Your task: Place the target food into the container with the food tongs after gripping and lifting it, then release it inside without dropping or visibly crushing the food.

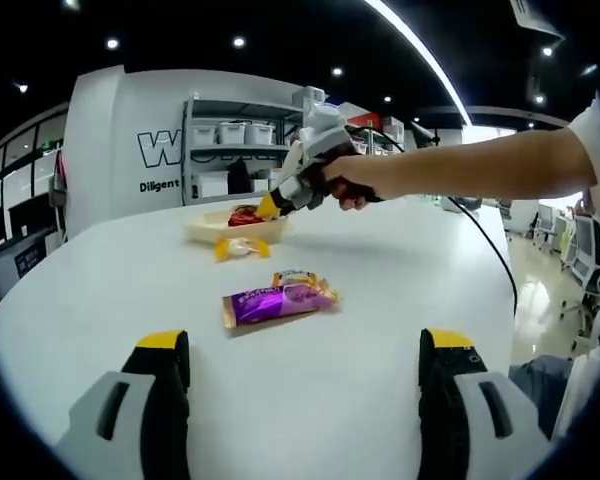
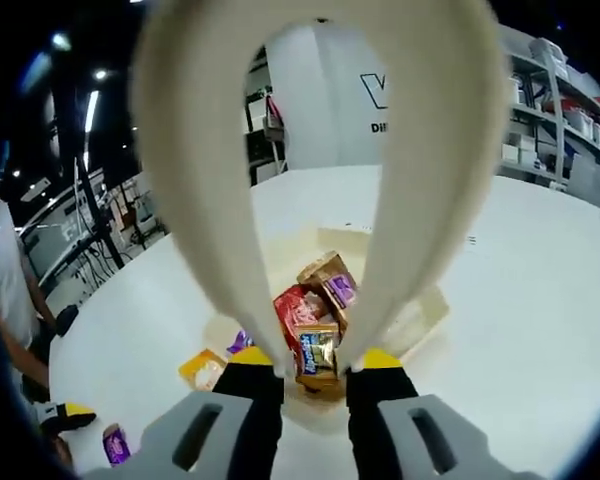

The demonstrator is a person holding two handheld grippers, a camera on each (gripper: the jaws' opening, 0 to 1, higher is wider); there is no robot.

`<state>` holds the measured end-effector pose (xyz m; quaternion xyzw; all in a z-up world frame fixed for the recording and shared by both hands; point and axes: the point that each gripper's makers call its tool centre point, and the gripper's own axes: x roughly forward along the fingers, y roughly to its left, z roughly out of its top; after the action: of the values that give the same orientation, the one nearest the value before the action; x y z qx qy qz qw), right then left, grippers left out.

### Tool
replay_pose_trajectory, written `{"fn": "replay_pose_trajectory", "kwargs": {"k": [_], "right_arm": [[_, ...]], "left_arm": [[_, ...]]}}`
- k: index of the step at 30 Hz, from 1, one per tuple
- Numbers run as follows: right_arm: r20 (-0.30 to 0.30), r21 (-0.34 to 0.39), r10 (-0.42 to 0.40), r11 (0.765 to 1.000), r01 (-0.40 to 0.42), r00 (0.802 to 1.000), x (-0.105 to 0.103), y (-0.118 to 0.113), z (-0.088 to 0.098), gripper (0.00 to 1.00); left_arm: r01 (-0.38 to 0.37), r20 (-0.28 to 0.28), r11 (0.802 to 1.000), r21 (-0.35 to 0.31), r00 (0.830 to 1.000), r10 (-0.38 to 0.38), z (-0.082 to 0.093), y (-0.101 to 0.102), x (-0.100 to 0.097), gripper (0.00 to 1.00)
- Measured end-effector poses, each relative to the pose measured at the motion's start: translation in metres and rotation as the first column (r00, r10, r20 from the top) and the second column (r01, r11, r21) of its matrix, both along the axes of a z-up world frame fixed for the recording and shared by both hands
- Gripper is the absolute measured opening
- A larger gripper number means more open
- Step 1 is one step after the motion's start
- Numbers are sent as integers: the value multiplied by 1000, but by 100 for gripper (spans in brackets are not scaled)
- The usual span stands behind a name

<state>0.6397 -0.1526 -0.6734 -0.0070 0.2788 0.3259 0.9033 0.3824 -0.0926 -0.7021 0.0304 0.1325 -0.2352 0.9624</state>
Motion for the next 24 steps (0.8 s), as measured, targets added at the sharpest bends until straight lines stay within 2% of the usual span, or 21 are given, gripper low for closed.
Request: {"fn": "replay_pose_trajectory", "kwargs": {"k": [7,14,24], "right_arm": [[12,25,-8,1000,8,1000,-3,-7,13,17],[15,21,-10,1000,10,1000,-5,-16,16,17],[23,20,7,1000,-8,1000,-25,-20,23,16]], "left_arm": [[0,-2,1000,2,1000,1,-1,0,0,94],[-1,-3,1000,2,1000,1,-1,-1,0,94],[3,-6,1000,6,1000,-3,-2,-1,0,94]]}}
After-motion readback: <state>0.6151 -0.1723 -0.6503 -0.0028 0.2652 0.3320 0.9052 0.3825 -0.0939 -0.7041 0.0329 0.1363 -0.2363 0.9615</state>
